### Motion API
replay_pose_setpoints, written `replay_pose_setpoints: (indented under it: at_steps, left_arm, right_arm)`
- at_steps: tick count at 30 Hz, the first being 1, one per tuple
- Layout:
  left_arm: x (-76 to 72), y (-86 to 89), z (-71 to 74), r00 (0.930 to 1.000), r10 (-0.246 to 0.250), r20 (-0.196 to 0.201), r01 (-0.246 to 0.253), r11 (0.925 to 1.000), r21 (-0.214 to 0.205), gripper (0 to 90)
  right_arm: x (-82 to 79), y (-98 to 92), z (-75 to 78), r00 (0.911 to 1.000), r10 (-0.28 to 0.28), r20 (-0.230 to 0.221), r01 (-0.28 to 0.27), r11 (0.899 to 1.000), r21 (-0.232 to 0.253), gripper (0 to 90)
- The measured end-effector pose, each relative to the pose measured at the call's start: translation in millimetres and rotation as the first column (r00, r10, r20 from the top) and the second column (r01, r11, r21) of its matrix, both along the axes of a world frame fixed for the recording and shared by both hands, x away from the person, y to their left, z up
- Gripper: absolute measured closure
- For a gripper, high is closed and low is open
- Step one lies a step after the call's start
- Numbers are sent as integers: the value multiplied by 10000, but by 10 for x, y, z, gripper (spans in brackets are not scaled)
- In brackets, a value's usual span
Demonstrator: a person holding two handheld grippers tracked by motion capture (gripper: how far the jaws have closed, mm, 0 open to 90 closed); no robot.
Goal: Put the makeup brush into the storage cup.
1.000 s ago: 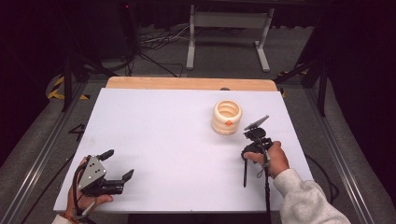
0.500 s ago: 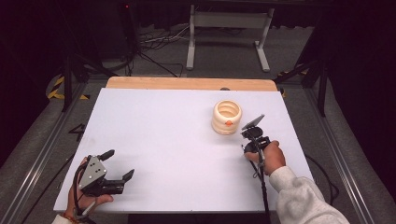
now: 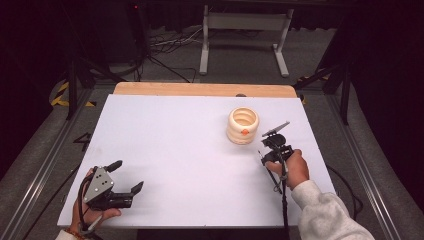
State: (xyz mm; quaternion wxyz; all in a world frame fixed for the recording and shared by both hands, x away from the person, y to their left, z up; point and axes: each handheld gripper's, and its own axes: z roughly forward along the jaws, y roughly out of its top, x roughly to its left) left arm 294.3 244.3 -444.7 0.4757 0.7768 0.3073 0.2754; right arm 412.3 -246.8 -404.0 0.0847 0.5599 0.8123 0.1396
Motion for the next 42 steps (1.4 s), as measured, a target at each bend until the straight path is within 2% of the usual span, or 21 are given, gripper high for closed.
replay_pose_setpoints:
  at_steps: [1, 3, 5, 7, 8, 10, 12, 14, 19, 20, 23, 24, 26, 27, 30, 31, 33, 35, 36, 40, 42]
  left_arm:
    - [1, 2, 0, 10000, 11, 3, -11, 10000, -9, 74]
    - [3, 2, -1, 10000, 2, -7, -2, 10000, -28, 74]
    - [1, 4, 0, 10000, -1, -5, 1, 10000, -25, 72]
    - [2, 8, 0, 10000, -14, 9, 14, 10000, -27, 70]
    - [2, 13, 1, 10000, -21, 15, 21, 10000, -55, 70]
    - [0, 14, 4, 10000, -19, 45, 19, 10000, -62, 68]
    - [-1, 14, 6, 10000, -48, 69, 49, 9999, -106, 65]
    - [-4, 17, 10, 9999, -30, 118, 31, 10000, -87, 63]
    - [-2, 26, 10, 9999, -24, 152, 26, 9998, -176, 62]
    - [-2, 26, 10, 9999, -24, 152, 26, 9998, -176, 62]
    - [2, 27, 9, 9999, -13, 148, 15, 9999, -164, 62]
    - [1, 28, 8, 9999, -19, 133, 21, 9998, -182, 62]
    - [2, 30, 7, 9999, -22, 133, 25, 9998, -173, 62]
    - [2, 32, 7, 9999, -47, 141, 50, 9998, -190, 62]
    - [1, 39, 12, 9998, 6, 204, -1, 9997, -241, 59]
    - [-1, 42, 13, 9997, 16, 227, -10, 9997, -237, 59]
    - [-2, 41, 14, 9998, 24, 209, -18, 9996, -289, 59]
    - [-2, 41, 15, 9997, -11, 228, 17, 9997, -257, 58]
    - [-2, 40, 14, 9997, -2, 235, 8, 9997, -255, 57]
    - [1, 43, 13, 9997, -40, 258, 48, 9995, -309, 55]
    - [0, 44, 11, 9997, -29, 223, 36, 9995, -306, 55]
  right_arm:
    - [-16, -10, 39, 9997, 59, 219, -63, 9998, 180, 849]
    - [-38, -26, 90, 9981, 12, 618, -24, 9998, 184, 849]
    - [-66, -63, 148, 9952, -44, 980, -15, 9982, 602, 849]
    - [-101, -77, 180, 9905, 50, 1374, -148, 9974, 703, 849]
    - [-126, -75, 192, 9855, 118, 1695, -218, 9981, 569, 849]
    - [-176, -93, 218, 9767, 183, 2139, -370, 9958, 834, 849]
    - [-210, -110, 246, 9679, 143, 2511, -372, 9956, 866, 849]
    - [-238, -144, 269, 9602, 75, 2791, -386, 9936, 1059, 849]
    - [-326, -211, 357, 9303, 121, 3667, -683, 9877, 1407, 849]
    - [-326, -211, 357, 9303, 121, 3667, -683, 9877, 1407, 849]
    - [-388, -243, 437, 9012, 127, 4332, -815, 9867, 1407, 849]
    - [-398, -251, 452, 8937, 148, 4484, -849, 9870, 1366, 849]
    - [-418, -285, 488, 8823, 24, 4708, -913, 9819, 1661, 849]
    - [-441, -306, 518, 8679, 23, 4967, -949, 9823, 1613, 849]
    - [-484, -335, 565, 8363, 88, 5481, -1163, 9800, 1617, 849]
    - [-497, -345, 580, 8257, 177, 5638, -1365, 9761, 1692, 849]
    - [-515, -355, 599, 8069, 192, 5904, -1374, 9782, 1560, 849]
    - [-528, -376, 614, 7894, 123, 6138, -1497, 9735, 1730, 849]
    - [-534, -382, 622, 7793, 154, 6265, -1519, 9745, 1650, 849]
    - [-548, -398, 667, 7401, 248, 6721, -1930, 9651, 1769, 849]
    - [-545, -398, 684, 7257, 197, 6877, -1969, 9637, 1802, 849]
